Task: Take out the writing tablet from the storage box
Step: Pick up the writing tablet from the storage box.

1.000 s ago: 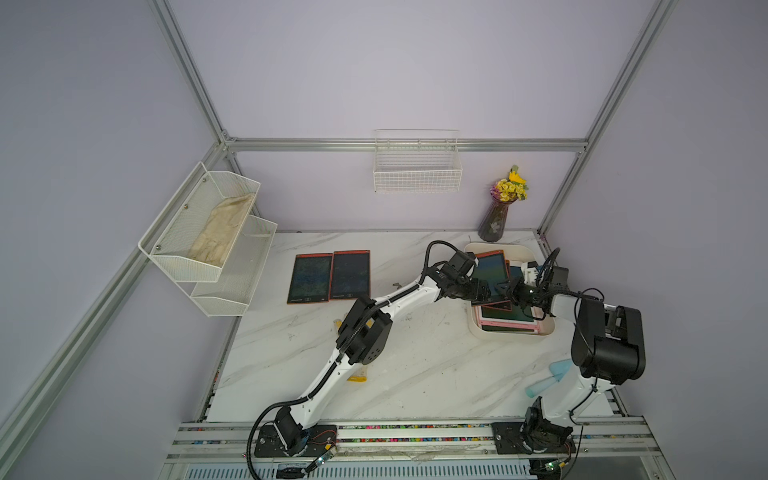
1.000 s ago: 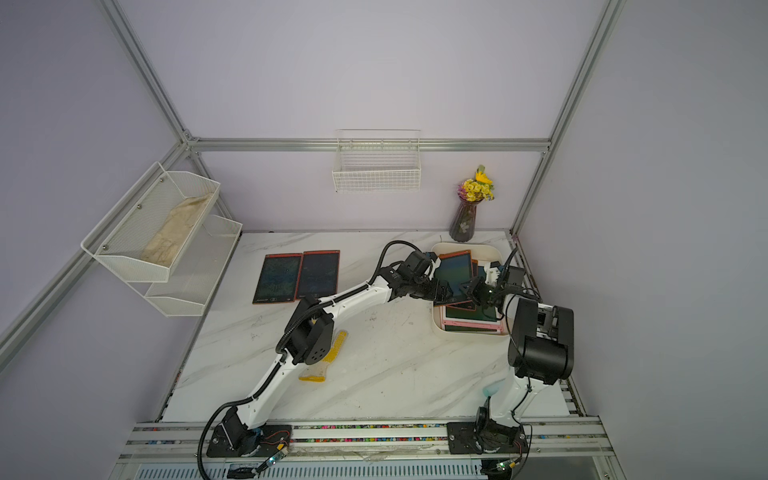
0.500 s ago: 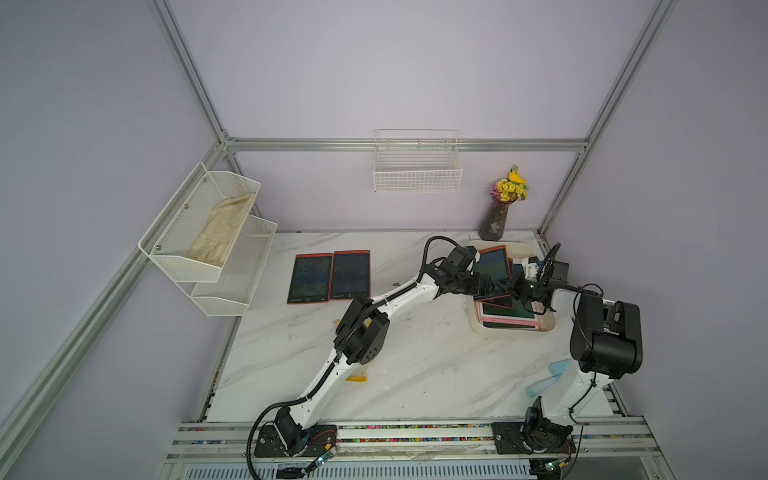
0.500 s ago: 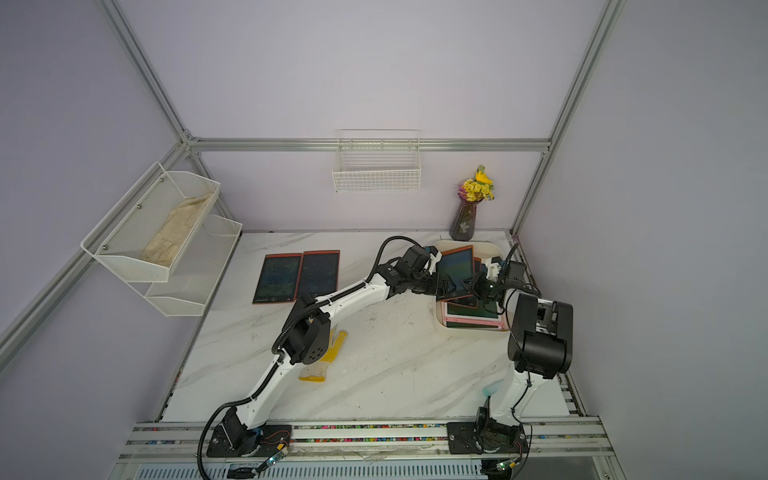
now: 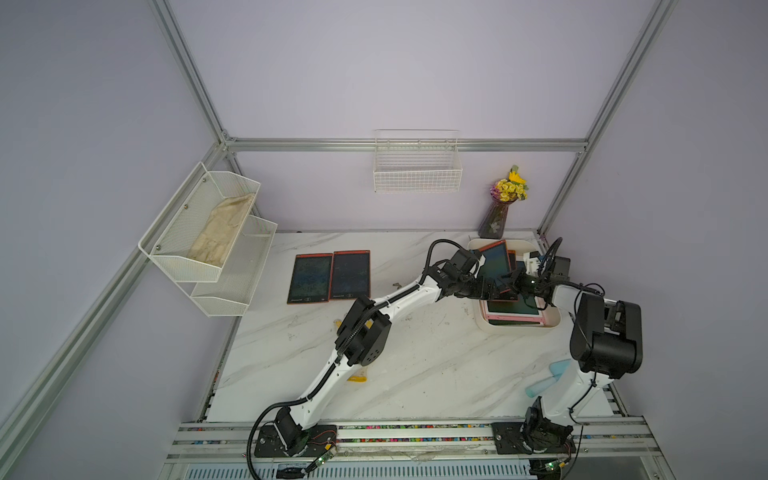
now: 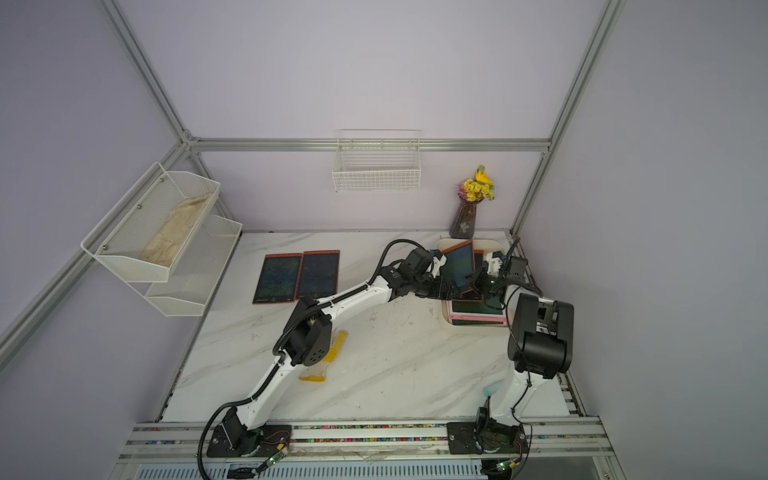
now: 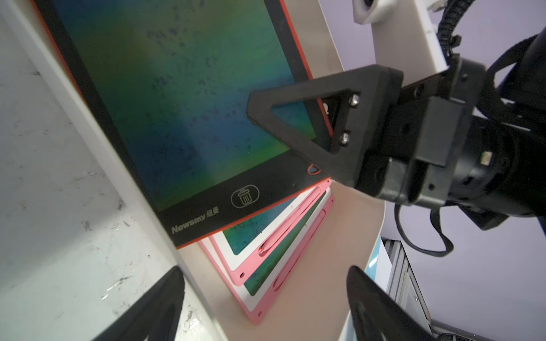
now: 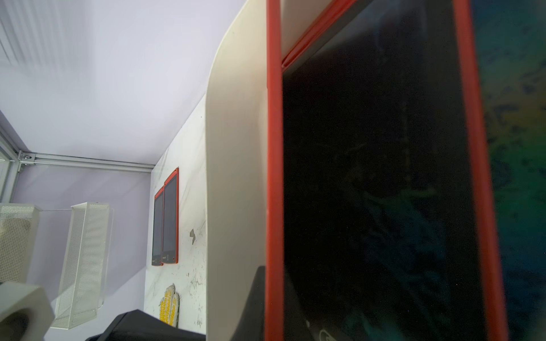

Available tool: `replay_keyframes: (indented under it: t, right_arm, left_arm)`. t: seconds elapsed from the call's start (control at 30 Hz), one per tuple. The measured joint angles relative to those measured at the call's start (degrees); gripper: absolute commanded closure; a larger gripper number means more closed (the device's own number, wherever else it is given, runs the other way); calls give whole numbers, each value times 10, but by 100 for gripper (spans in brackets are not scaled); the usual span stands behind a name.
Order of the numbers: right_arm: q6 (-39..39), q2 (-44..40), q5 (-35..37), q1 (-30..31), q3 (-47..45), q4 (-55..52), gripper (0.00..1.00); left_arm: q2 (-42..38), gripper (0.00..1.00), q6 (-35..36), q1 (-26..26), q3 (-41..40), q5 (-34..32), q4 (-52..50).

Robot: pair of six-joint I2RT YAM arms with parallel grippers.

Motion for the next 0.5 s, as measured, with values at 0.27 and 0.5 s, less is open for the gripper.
replay_keyframes:
  t: [0.27,0.5]
  right_arm:
    - [0,-8,10,-3,2,-6,100]
    - [4,-26,19,-6,2,-17,100]
  left_arm:
    - [-4,15,11,-1,-8,1,1]
    - [-68,15,32,-5,-62,-5,13]
